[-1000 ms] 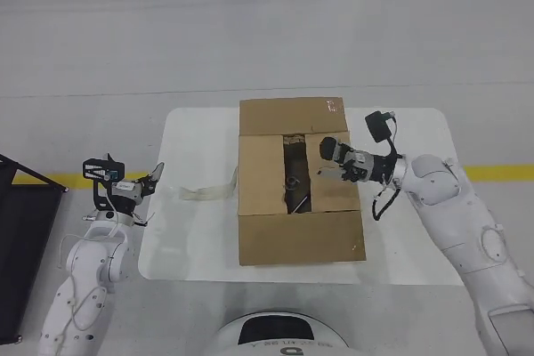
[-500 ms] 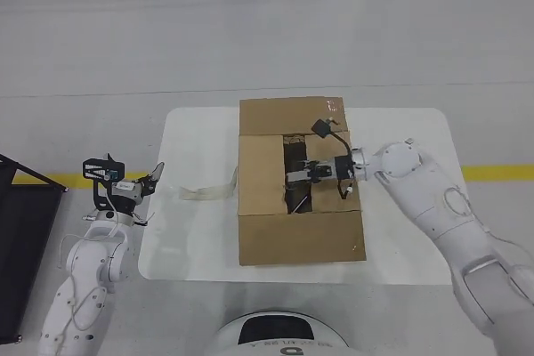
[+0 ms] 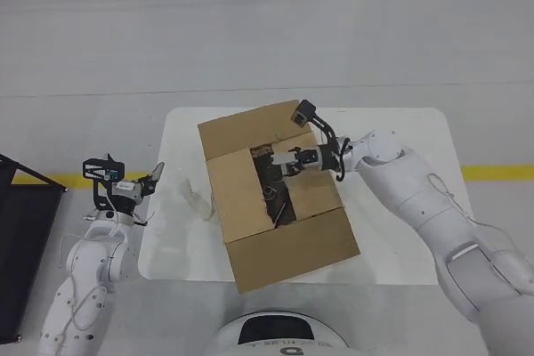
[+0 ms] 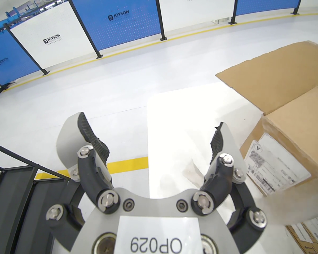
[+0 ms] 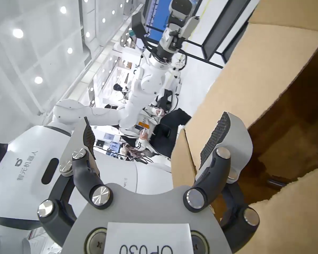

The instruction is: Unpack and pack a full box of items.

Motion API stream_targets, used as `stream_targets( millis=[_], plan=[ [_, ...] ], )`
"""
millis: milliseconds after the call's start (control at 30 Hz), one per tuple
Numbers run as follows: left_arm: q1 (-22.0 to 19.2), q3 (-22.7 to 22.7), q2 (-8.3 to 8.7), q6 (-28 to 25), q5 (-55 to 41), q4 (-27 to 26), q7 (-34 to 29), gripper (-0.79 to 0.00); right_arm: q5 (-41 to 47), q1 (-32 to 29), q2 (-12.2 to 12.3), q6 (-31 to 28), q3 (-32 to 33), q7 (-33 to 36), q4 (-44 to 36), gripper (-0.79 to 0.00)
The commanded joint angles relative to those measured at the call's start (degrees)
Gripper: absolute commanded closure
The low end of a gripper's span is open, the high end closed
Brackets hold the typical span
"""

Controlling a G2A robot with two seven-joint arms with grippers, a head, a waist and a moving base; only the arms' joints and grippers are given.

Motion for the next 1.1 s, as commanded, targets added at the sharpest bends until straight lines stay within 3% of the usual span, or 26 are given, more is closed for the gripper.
stream_targets(
  millis=[0, 400, 533, 700, 900, 967, 1033, 1067],
  plan=[
    [0.0, 0.0, 0.0, 0.0, 0.0, 0.0, 0.0, -0.785, -0.1, 0.2, -0.2, 0.0, -0.2, 0.0, -0.6, -0.785],
    [0.0, 0.0, 0.0, 0.0, 0.0, 0.0, 0.0, -0.785, -3.0, 1.6, -1.7, -1.7, -2.5, -1.7, -1.5, -0.785],
    [0.0, 0.0, 0.0, 0.0, 0.0, 0.0, 0.0, -0.785, -8.4, 1.0, -0.2, -6.0, -0.6, -6.0, -2.4, -0.785],
    [0.0, 0.0, 0.0, 0.0, 0.0, 0.0, 0.0, -0.785, -13.5, -2.1, 3.7, -10.5, 3.7, -10.5, -6.3, -0.785],
    [0.0, 0.1, 0.01, -0.2, 0.5, -0.3, 0.6, -0.785, -13.5, -2.1, 3.7, -10.5, 3.7, -10.5, -6.3, -0.785],
    [0.2, 1.2, 0.06, 2.1, 7.7, 1.0, 1.6, -0.785, -13.5, -2.1, 3.7, -10.5, 3.7, -10.5, -6.3, -0.785],
    [-1.1, 3.9, -0.09, 6.5, 16.5, 3.7, -3.0, -0.785, -13.5, -2.1, 3.7, -10.5, 3.7, -10.5, -6.3, -0.785],
    [-1.9, 5.2, -0.09, 6.0, 19.6, 4.5, -6.9, -0.785, -13.5, -2.1, 3.7, -10.5, 3.7, -10.5, -6.3, -0.785]
  ],
)
